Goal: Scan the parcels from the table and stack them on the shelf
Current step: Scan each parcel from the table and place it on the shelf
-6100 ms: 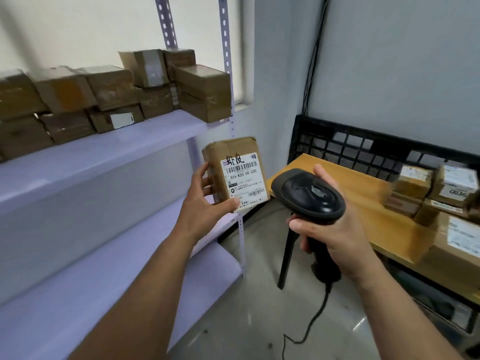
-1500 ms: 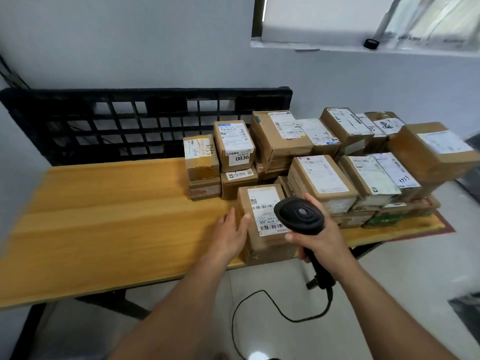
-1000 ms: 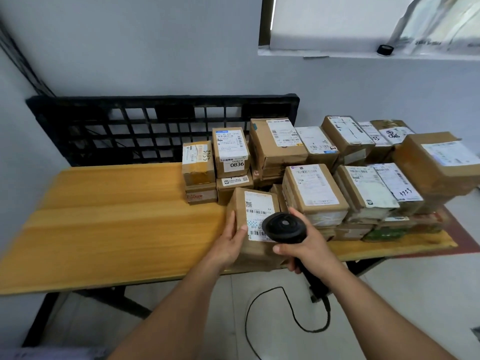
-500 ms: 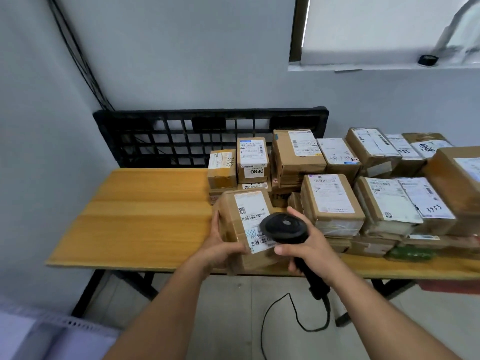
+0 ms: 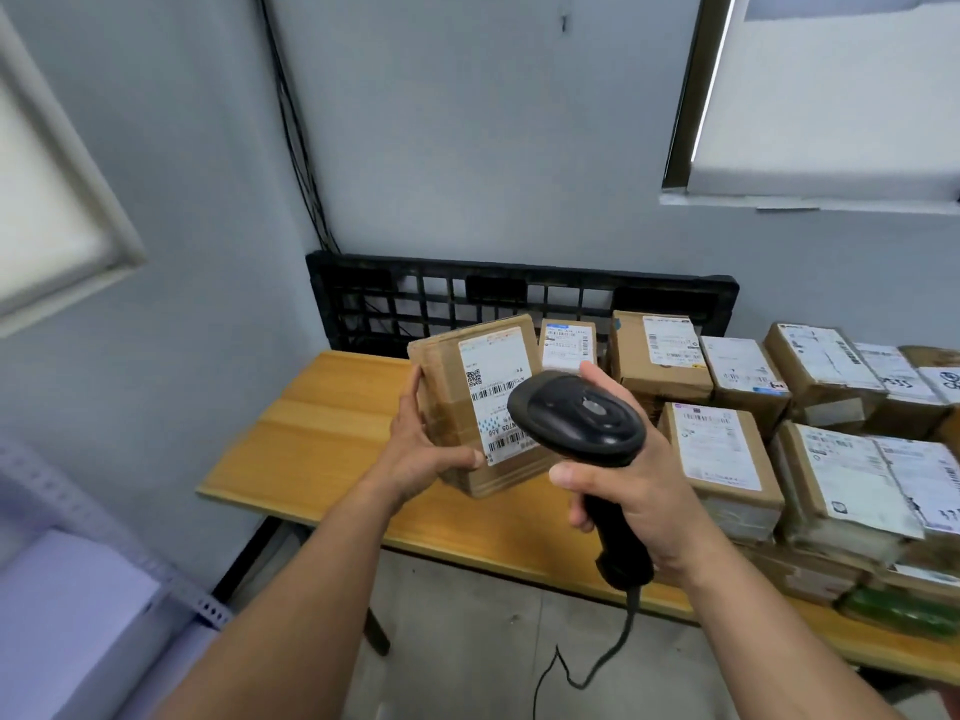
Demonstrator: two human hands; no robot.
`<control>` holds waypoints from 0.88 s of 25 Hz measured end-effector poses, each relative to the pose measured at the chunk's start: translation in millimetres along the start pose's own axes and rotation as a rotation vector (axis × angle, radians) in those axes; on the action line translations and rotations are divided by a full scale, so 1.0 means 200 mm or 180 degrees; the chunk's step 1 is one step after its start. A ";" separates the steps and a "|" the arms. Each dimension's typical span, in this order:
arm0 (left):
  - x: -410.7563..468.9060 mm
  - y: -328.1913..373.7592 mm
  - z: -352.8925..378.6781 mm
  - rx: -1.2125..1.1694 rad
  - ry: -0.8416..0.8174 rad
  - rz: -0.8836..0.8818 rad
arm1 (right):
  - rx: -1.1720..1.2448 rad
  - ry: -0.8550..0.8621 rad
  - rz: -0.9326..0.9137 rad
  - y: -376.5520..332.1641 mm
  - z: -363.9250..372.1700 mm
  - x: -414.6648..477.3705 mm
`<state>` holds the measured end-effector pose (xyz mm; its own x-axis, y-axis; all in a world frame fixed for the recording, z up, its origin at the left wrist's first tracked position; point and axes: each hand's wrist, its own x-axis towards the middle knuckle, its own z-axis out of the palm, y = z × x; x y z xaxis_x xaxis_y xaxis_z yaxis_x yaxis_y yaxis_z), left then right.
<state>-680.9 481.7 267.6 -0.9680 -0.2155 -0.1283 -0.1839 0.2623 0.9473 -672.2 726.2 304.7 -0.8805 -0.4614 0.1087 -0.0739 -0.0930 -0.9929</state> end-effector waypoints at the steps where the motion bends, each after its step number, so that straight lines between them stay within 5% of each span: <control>1: -0.01 0.01 -0.01 0.0002 0.0034 0.0032 | -0.0012 -0.0050 -0.0060 -0.02 0.01 0.00; 22: -0.16 0.10 -0.10 -0.0058 0.0310 0.0260 | 0.0071 -0.0331 -0.0242 -0.17 0.09 -0.11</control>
<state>-649.8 474.8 296.9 -0.9583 -0.2848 -0.0221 -0.1011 0.2656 0.9588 -641.4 723.9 337.4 -0.8193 -0.5413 0.1891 -0.1270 -0.1503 -0.9805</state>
